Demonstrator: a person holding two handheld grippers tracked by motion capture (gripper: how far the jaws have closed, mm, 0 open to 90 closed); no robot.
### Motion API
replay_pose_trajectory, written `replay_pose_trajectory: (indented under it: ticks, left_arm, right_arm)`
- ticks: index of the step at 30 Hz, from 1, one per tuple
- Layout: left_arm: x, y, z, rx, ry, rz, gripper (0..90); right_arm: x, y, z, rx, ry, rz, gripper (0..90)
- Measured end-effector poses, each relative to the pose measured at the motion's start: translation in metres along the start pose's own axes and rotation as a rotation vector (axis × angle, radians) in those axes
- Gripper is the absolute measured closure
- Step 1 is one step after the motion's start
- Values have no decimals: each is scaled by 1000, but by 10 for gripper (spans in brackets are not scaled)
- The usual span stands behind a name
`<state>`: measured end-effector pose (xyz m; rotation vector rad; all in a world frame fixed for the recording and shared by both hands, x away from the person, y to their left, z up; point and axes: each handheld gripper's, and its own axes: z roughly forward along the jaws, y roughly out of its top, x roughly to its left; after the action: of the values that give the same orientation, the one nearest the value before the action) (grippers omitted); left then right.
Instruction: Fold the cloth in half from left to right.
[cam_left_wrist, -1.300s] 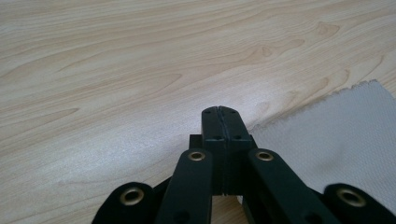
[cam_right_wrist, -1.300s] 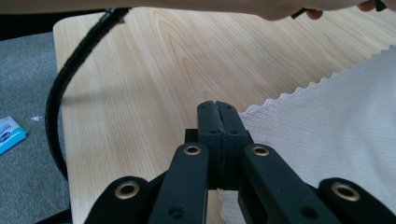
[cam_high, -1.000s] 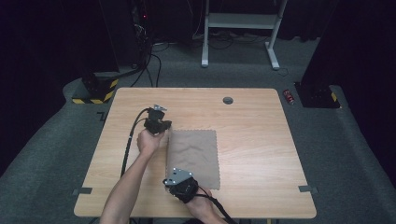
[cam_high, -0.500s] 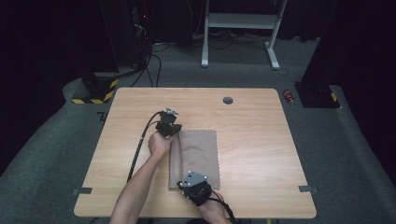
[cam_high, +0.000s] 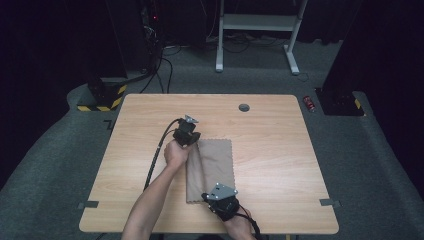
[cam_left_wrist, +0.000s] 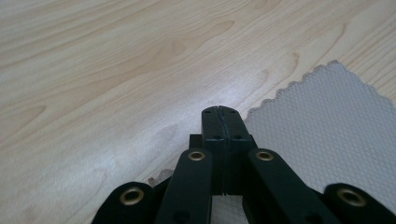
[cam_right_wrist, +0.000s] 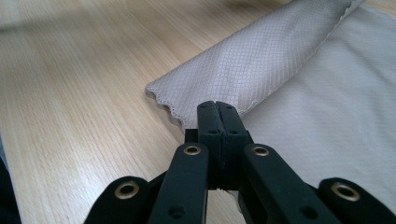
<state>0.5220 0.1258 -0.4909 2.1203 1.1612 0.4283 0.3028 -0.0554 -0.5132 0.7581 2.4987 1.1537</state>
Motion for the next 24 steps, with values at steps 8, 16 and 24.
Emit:
replay_pose_trajectory:
  ticks: [8,16,24]
  left_arm:
    - [-18,11,15,-16,-51,0,900]
    - [-36,21,22,-26,-94,17,900]
    - [-43,27,26,-28,-103,32,900]
  right_arm:
    - [-7,-10,-11,14,-32,3,900]
    - [-13,-19,-20,30,-57,25,900]
    - [-19,-26,-27,35,-65,45,900]
